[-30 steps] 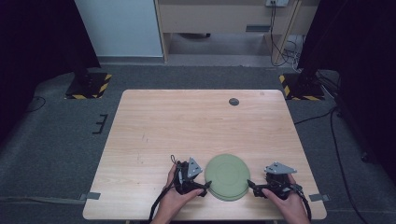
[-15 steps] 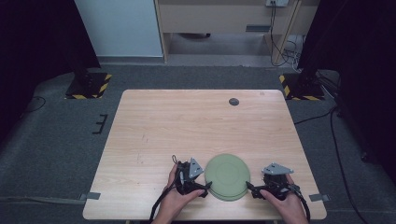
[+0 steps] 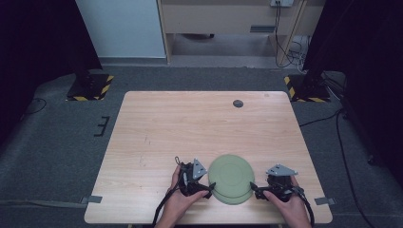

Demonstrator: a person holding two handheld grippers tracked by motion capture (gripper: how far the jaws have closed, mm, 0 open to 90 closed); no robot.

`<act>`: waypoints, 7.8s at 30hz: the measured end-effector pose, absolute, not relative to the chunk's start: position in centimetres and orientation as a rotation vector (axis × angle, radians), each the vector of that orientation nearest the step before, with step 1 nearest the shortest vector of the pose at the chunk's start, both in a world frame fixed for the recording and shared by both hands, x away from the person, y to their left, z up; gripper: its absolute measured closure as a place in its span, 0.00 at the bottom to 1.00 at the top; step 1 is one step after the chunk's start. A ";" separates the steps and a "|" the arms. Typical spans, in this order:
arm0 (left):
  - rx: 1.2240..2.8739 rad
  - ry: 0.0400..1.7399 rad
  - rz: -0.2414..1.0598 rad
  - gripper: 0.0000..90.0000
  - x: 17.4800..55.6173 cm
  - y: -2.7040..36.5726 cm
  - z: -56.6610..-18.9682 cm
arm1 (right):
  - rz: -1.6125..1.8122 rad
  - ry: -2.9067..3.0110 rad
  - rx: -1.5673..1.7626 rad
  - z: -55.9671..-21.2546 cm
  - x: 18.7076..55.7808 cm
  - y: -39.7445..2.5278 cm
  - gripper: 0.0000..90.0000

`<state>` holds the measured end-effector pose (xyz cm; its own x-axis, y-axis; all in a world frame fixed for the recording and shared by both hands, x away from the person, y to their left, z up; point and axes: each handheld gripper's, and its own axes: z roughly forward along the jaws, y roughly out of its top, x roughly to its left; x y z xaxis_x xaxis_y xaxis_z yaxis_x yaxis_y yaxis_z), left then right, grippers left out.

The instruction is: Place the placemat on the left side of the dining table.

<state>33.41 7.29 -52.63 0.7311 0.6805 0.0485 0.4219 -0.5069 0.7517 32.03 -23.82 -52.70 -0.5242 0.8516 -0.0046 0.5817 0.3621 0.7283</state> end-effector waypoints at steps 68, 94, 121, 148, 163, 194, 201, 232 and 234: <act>2.192 0.844 0.522 0.02 34.4 6.7 -52.7 | 0.979 2.257 1.245 -52.8 32.1 -23.7 0.02; 2.189 0.842 0.519 0.04 34.7 6.8 -52.5 | 0.979 2.251 1.245 -52.8 32.3 -23.6 0.02; 2.203 0.796 0.480 0.05 35.5 6.5 -50.6 | 0.993 2.257 1.248 -52.9 32.6 -23.5 0.02; 2.240 0.794 0.413 0.05 35.5 5.8 -52.0 | 0.985 2.249 1.241 -53.1 32.5 -23.6 0.04; 2.207 0.843 0.195 0.05 37.4 4.9 -52.6 | 0.991 2.253 1.248 -53.1 32.6 -23.6 0.04; 2.003 0.880 0.207 0.37 37.0 5.0 -50.8 | 0.993 2.252 1.259 -53.2 32.7 -23.6 0.03; 1.943 0.879 0.212 0.54 36.8 5.0 -50.3 | 0.992 2.252 1.259 -53.2 32.7 -23.6 0.03; 1.935 0.933 0.284 0.82 36.8 3.9 -49.7 | 0.990 2.253 1.256 -53.2 32.8 -23.6 0.02; 1.931 0.933 0.279 0.81 36.8 3.9 -49.8 | 0.990 2.253 1.257 -53.2 32.8 -23.6 0.02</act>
